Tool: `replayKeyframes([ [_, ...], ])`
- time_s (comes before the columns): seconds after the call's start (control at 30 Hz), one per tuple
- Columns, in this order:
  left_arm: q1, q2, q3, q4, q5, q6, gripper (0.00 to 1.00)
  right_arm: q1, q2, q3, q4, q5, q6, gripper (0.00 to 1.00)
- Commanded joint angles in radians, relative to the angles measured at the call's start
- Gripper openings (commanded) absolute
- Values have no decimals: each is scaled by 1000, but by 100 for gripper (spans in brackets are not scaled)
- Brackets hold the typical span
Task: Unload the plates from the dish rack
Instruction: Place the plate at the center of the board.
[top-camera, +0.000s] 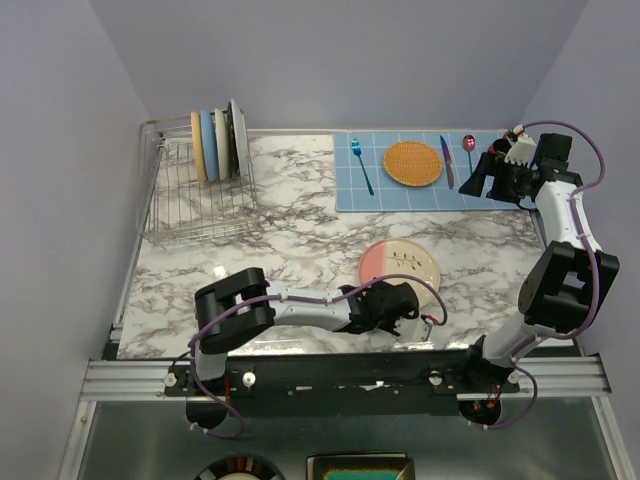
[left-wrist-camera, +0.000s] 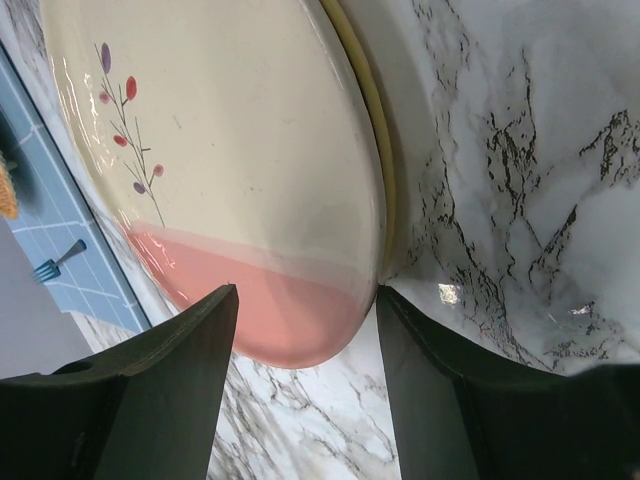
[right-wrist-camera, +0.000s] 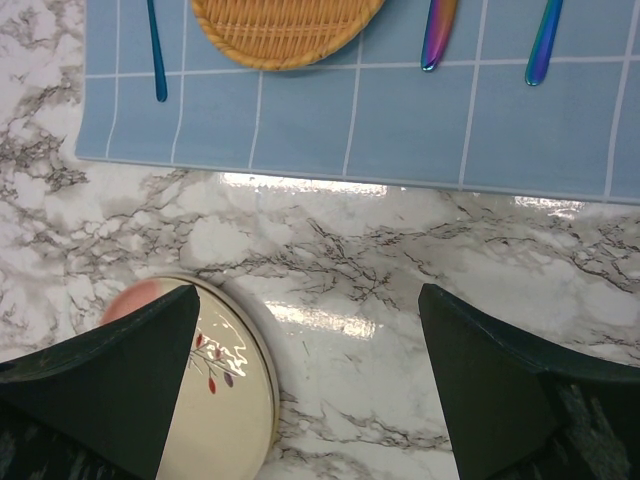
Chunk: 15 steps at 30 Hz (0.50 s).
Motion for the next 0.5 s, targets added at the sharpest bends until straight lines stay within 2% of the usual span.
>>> replayKeyframes([
  [0.0, 11, -53, 19, -17, -9, -19, 66, -10, -18, -15, 2, -28, -16, 100],
  [0.47, 9, -158, -52, -17, -23, -33, 67, -10, -17, -7, -19, -40, -26, 100],
])
